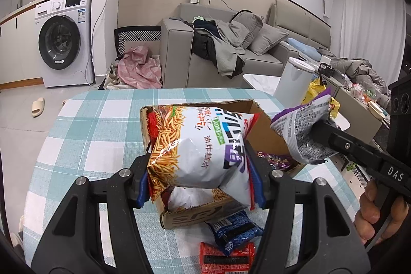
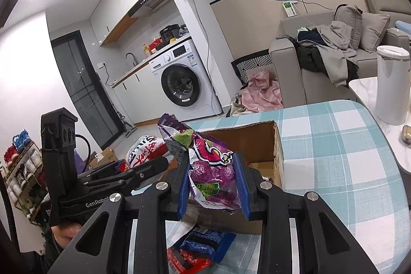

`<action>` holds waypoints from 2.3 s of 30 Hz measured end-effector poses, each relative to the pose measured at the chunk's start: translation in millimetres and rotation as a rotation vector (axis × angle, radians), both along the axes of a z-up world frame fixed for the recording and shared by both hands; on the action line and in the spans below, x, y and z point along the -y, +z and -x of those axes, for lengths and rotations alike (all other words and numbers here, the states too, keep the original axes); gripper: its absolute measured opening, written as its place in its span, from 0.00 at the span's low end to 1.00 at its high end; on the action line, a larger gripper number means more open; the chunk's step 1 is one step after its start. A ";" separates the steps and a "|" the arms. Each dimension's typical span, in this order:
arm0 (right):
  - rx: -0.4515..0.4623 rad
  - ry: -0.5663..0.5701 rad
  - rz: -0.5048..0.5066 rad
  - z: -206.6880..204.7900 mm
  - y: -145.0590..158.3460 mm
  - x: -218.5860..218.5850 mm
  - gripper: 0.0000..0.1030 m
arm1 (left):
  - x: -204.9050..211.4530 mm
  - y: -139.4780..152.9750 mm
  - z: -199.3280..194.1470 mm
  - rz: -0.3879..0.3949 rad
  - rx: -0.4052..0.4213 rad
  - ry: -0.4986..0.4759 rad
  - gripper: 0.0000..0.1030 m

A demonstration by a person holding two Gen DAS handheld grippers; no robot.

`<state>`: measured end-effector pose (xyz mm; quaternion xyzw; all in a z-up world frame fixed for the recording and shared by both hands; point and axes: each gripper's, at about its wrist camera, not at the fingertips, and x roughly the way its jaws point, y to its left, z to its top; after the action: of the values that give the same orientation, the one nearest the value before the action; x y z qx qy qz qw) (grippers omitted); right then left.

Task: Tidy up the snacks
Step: 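Lift both held bags and carry them over the box opening, then open both tools to drop the grape and noodle-stick bags into the box, then move the right tool to the blue biscuit pack while the left tool approaches the red wafer pack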

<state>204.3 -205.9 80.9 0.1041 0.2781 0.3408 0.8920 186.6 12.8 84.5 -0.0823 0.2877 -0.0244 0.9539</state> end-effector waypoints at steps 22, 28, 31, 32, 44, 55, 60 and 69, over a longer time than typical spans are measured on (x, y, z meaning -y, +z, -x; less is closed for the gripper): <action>-0.062 -0.015 0.034 -34.4 -28.9 -19.1 0.31 | 1.4 -41.0 -32.2 -0.048 -0.052 0.012 0.56; -0.074 -0.021 0.059 -41.8 -35.9 -23.3 0.31 | 3.4 -49.2 -38.9 -0.060 -0.065 0.015 0.56; -0.081 -0.027 0.071 -45.9 -39.9 -24.6 0.31 | 5.0 -49.8 -39.3 -0.078 -0.061 0.020 0.56; -0.085 -0.029 0.074 -47.3 -42.1 -24.3 0.31 | 6.3 -50.1 -39.3 -0.083 -0.062 0.020 0.56; -0.051 -0.070 0.101 -40.9 -41.3 -15.0 0.56 | 12.4 -43.7 -30.1 -0.094 -0.077 0.008 0.80; -0.056 -0.096 0.108 -22.0 -36.6 11.2 1.00 | 10.5 -25.4 15.9 -0.094 -0.044 0.019 0.99; -0.077 -0.058 0.113 -10.2 -40.7 16.0 1.00 | 5.4 -25.1 37.9 -0.085 -0.052 0.033 0.99; -0.108 -0.002 0.157 13.9 -47.6 13.5 1.00 | -1.0 -29.4 70.5 -0.074 -0.063 0.050 0.99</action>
<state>190.4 -219.4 33.3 0.0526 0.3515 0.3112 0.8814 116.2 13.8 55.1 -0.0549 0.3162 0.0129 0.9470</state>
